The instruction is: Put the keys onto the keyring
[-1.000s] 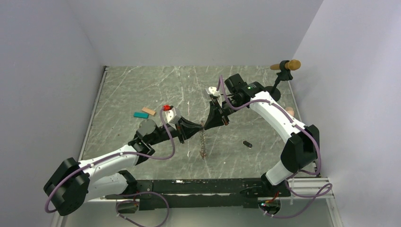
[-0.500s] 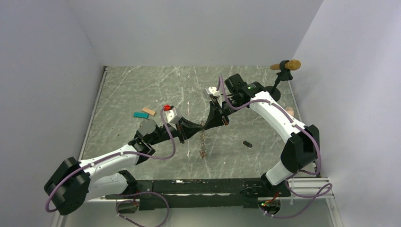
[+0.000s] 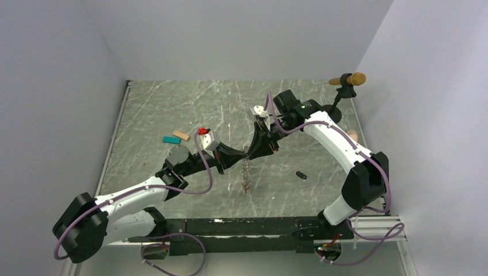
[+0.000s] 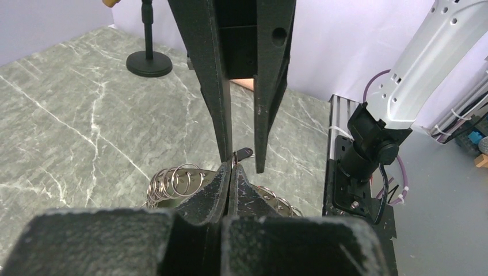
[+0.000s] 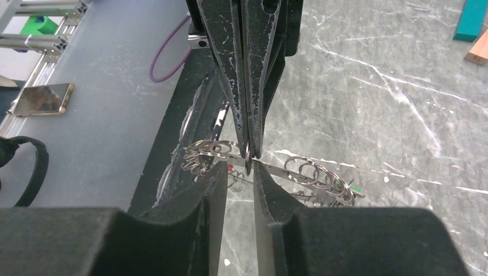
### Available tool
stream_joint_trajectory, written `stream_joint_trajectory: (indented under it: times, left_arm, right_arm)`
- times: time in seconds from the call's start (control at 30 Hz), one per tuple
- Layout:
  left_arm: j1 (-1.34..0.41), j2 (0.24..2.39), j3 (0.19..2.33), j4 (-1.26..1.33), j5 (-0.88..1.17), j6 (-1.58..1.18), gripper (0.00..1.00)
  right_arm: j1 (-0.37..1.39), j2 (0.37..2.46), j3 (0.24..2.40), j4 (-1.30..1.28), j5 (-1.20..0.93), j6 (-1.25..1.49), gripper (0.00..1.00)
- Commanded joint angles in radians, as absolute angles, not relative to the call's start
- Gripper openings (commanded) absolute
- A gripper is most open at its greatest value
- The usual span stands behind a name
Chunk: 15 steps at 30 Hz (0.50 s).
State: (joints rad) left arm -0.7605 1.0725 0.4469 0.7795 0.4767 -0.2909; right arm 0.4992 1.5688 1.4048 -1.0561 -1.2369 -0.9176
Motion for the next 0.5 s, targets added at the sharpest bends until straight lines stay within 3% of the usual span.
stream_joint_trajectory:
  times: [0.0, 0.23, 0.47]
  left_arm:
    - [-0.757, 1.029, 0.449, 0.834, 0.463, -0.274, 0.00]
    - [-0.745, 0.991, 0.447, 0.806, 0.505, -0.233, 0.00]
    - [-0.674, 0.885, 0.539, 0.557, 0.660, -0.078, 0.00]
  right_arm:
    - [0.503, 1.553, 1.422, -1.085, -1.278, -0.957, 0.33]
    - [0.470, 1.521, 1.449, -1.180, -1.257, -1.047, 0.53]
    - [0.301, 1.387, 1.378, -1.245, -1.244, -1.219, 0.72]
